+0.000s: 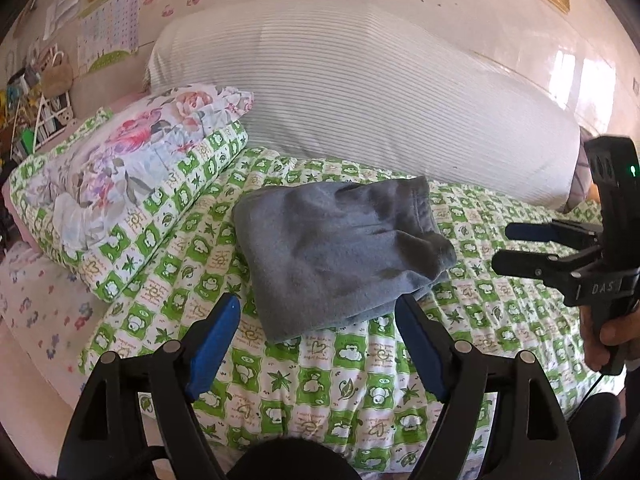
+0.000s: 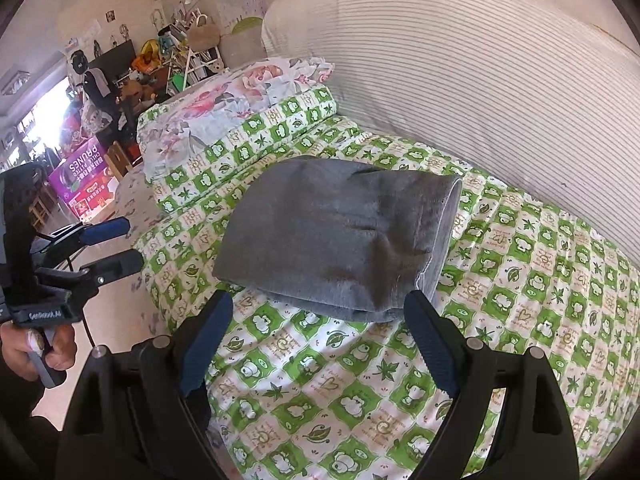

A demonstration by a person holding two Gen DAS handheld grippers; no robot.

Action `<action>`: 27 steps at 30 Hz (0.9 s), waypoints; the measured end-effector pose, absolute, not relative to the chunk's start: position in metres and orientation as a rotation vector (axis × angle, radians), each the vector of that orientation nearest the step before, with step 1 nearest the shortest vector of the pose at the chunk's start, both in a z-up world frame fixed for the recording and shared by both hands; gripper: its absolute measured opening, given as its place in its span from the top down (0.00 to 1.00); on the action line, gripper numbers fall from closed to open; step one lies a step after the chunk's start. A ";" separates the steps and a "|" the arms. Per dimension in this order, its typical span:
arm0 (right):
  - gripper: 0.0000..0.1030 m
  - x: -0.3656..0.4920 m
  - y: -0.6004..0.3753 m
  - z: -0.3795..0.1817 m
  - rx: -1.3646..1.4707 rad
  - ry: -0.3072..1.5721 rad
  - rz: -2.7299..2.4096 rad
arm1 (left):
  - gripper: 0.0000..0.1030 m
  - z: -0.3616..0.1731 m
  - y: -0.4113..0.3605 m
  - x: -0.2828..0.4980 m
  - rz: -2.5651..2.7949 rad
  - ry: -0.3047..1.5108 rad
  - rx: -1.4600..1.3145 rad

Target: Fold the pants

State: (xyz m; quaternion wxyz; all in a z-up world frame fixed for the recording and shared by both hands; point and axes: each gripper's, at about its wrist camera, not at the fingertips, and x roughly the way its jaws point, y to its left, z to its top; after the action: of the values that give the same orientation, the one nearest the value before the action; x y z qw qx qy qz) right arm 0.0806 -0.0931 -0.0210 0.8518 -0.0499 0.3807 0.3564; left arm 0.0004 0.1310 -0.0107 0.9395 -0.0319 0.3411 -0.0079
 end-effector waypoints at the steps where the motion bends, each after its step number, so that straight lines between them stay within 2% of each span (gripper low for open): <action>1: 0.14 0.082 -0.092 -0.022 -0.107 0.804 0.751 | 0.22 -0.011 0.130 0.001 -0.023 0.699 -0.058; 27: 0.14 0.119 -0.045 -0.038 -0.187 0.844 0.807 | 0.21 -0.016 0.137 0.025 0.010 0.714 -0.049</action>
State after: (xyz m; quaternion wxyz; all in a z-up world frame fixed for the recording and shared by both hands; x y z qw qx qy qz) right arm 0.1186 -0.0449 -0.0379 0.8302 -0.0883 0.3977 0.3806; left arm 0.0255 0.1367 -0.0159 0.9367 -0.0241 0.3494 0.0050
